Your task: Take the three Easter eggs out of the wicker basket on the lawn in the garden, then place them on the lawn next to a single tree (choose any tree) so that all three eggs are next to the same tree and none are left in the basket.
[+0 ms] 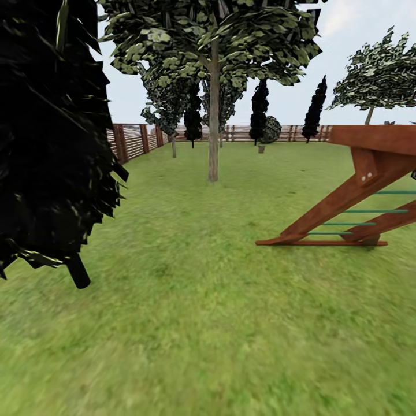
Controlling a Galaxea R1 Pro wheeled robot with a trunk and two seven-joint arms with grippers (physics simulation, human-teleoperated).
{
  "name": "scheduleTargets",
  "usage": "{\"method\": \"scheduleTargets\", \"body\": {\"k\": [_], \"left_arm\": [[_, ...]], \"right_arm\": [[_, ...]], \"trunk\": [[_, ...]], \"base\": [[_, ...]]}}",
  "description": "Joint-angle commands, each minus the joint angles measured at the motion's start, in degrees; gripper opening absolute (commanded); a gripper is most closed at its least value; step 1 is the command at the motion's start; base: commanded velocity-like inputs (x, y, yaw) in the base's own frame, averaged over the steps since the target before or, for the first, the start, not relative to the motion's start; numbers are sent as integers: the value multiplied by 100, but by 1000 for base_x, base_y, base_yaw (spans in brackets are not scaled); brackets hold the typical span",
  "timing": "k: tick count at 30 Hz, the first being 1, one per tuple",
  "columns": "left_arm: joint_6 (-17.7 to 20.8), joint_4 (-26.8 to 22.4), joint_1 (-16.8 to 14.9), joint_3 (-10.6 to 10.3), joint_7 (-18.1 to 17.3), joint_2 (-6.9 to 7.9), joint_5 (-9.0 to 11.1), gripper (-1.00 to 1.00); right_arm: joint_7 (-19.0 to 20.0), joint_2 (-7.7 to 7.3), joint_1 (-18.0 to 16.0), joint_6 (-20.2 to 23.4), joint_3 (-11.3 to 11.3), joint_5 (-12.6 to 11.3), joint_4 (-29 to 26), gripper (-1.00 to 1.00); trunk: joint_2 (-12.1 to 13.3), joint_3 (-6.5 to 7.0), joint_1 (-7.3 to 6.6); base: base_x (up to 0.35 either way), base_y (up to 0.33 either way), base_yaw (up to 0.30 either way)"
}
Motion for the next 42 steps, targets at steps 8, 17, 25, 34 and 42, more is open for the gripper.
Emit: {"method": "scheduleTargets", "body": {"k": [8, 17, 25, 34, 42], "left_arm": [[-20, 5, -4, -6, -9, 1, -9, 100], [-20, 5, -4, -6, -7, 0, -9, 100], [-20, 5, -4, -6, -8, -1, -9, 100], [-20, 5, -4, -6, -9, -4, -9, 100], [-20, 5, -4, -6, -7, -3, -9, 100]], "right_arm": [[2, 1, -3, -19, -9, 6, 5, 100], [2, 0, -3, -19, -11, 6, 5, 100], [-3, -3, -3, -23, -26, 1, 2, 100], [-13, -17, -3, -28, -65, -2, -3, 100], [-34, -19, -3, -23, -70, -3, -4, 100]], "trunk": [[-2, -6, 3], [-2, -6, 3], [-2, -6, 3], [-2, -6, 3], [-2, -6, 3]], "base": [[339, 0, 0], [339, 0, 0], [339, 0, 0], [339, 0, 0], [339, 0, 0]]}}
